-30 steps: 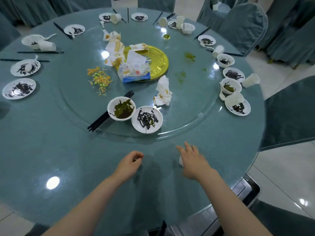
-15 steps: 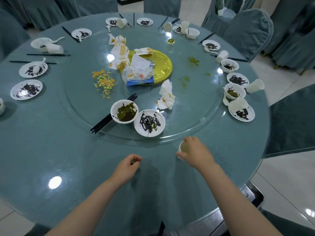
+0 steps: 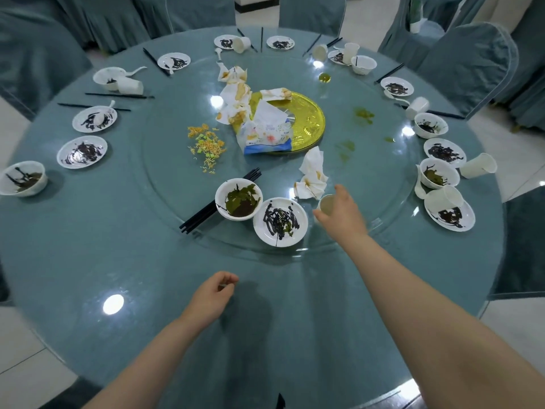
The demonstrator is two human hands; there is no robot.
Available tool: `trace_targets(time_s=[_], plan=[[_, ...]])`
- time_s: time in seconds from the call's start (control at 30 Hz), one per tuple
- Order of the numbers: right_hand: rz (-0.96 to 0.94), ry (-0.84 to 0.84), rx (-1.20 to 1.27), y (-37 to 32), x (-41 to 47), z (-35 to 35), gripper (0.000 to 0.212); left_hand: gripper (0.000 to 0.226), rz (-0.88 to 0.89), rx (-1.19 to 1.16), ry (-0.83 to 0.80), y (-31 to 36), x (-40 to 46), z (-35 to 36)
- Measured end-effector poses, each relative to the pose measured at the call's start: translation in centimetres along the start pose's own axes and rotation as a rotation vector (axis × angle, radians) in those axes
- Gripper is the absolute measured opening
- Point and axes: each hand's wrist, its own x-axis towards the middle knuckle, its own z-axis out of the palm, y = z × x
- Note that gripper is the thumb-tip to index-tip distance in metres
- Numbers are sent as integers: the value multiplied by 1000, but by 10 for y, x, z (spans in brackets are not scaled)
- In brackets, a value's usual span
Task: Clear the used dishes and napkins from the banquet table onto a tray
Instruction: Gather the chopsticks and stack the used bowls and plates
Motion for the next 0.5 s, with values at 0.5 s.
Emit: trace_targets(time_s=[0.5], plan=[[-180,75,-165,-12,-12,10,80,26,25,-37,69,-6,-29,-16]])
